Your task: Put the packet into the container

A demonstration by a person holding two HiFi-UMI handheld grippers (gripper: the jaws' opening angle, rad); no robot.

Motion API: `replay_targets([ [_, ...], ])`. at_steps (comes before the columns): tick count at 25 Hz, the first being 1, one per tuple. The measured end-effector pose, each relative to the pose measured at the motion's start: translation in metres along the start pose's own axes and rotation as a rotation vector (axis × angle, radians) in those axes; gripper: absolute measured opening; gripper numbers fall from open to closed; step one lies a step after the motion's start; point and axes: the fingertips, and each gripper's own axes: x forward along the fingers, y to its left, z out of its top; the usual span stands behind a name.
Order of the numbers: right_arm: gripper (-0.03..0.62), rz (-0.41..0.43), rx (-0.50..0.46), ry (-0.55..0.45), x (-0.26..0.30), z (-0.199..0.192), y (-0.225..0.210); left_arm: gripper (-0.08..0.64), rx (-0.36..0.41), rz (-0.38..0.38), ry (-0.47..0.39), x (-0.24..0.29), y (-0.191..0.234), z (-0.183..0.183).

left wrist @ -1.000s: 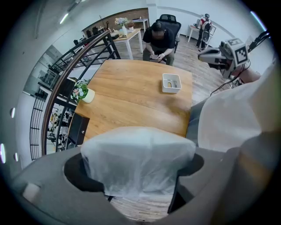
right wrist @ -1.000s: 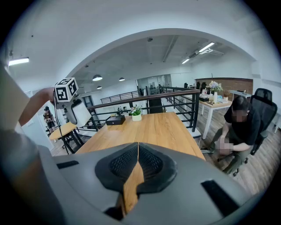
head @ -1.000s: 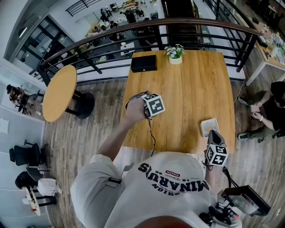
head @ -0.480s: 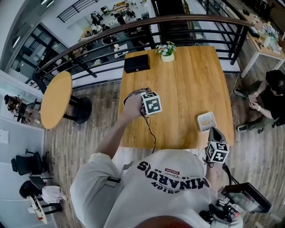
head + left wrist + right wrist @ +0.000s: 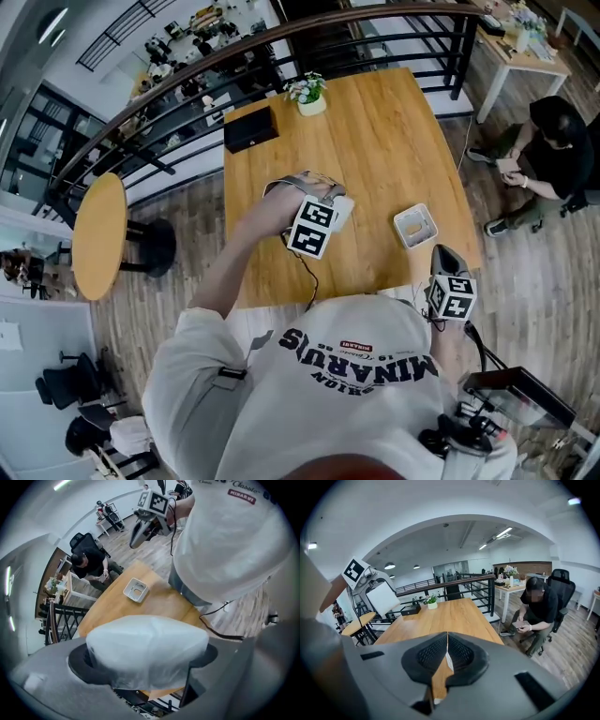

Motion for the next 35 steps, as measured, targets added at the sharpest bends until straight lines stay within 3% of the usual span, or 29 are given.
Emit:
replay_targets([
  [4, 0.011, -0.029, 0.021, -0.003, -0.005, -0.005, -0.015, 0.463, 0.044, 0.004, 0.059, 0.01, 0.015, -0.002],
  [15, 0.011, -0.103, 0.072, -0.019, -0.019, -0.015, -0.033, 0.463, 0.213, -0.039, -0.002, 0.024, 0.04, 0.041],
  [25, 0.011, -0.223, 0.157, -0.037, -0.058, -0.036, -0.062, 0.463, 0.422, -0.068, -0.011, 0.044, 0.086, 0.114],
  [29, 0.011, -0.269, 0.197, -0.043, -0.072, -0.048, -0.072, 0.463, 0.533, -0.072, -0.006, 0.049, 0.108, 0.154],
  [35, 0.011, -0.328, 0.254, -0.058, -0.09, -0.065, -0.094, 0.463, 0.633, -0.099, -0.028, 0.064, 0.127, 0.212],
])
